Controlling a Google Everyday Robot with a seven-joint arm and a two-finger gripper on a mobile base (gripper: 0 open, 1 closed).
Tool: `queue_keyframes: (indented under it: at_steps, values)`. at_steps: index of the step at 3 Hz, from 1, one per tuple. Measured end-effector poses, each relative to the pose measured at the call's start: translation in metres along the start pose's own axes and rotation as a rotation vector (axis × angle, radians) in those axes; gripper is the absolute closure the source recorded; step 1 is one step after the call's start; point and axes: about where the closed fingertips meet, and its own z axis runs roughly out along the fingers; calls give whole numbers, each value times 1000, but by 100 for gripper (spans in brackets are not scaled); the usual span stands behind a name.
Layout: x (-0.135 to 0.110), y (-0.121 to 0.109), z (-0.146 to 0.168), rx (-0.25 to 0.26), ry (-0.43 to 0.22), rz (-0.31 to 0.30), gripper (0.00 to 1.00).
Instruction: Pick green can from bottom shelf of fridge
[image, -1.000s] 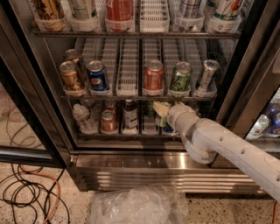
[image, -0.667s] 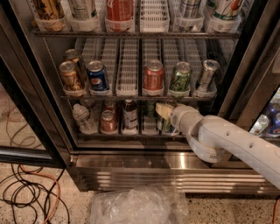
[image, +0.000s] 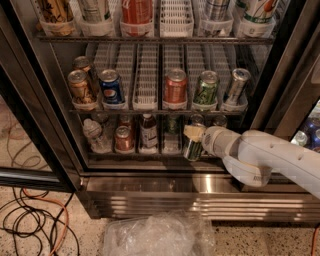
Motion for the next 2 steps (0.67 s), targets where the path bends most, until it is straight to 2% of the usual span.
queue_keyframes:
  at_steps: [1, 2]
  values:
    - [-15, -8, -15, 8, -14, 54, 100]
    - [-15, -8, -15, 8, -14, 54, 100]
